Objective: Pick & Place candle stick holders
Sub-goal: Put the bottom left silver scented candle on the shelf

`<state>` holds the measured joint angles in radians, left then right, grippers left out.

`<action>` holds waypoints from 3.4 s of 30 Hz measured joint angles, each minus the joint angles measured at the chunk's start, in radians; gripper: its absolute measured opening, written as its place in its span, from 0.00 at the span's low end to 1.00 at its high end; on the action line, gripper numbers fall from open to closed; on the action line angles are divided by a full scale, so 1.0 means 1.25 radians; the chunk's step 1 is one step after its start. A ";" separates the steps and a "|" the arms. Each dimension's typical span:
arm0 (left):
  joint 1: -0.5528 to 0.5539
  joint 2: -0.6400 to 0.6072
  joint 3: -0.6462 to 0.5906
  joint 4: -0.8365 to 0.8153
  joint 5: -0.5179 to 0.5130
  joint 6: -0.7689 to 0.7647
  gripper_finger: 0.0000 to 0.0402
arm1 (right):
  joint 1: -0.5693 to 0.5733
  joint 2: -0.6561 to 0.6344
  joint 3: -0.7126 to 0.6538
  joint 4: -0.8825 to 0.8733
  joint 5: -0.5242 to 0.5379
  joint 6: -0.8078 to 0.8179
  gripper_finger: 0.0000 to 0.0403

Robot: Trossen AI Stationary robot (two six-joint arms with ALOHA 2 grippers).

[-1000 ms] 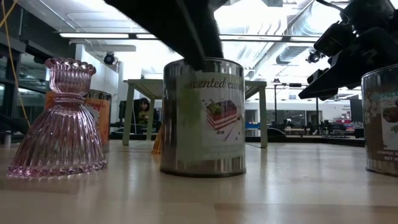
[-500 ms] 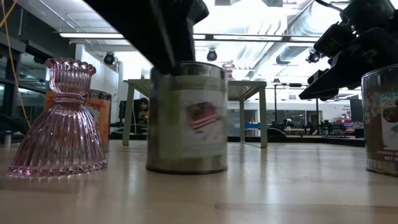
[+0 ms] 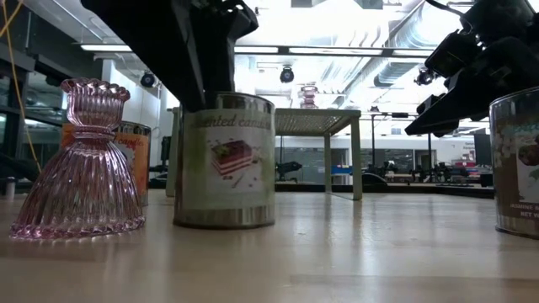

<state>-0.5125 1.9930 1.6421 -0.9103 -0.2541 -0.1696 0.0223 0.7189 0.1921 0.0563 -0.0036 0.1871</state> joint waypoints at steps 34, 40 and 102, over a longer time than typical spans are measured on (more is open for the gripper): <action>0.002 0.000 -0.001 -0.013 0.082 -0.055 0.04 | 0.000 0.000 0.000 -0.001 0.000 0.015 0.42; 0.001 0.000 -0.001 -0.008 0.142 -0.057 0.01 | 0.000 0.000 0.000 -0.001 0.000 0.015 0.42; 0.009 0.002 0.344 -0.345 -0.056 -0.143 0.00 | 0.000 0.000 0.000 0.000 0.000 0.018 0.42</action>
<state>-0.5009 1.9949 2.0721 -1.3410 -0.3246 -0.3480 0.0227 0.7189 0.1921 0.0559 -0.0040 0.2096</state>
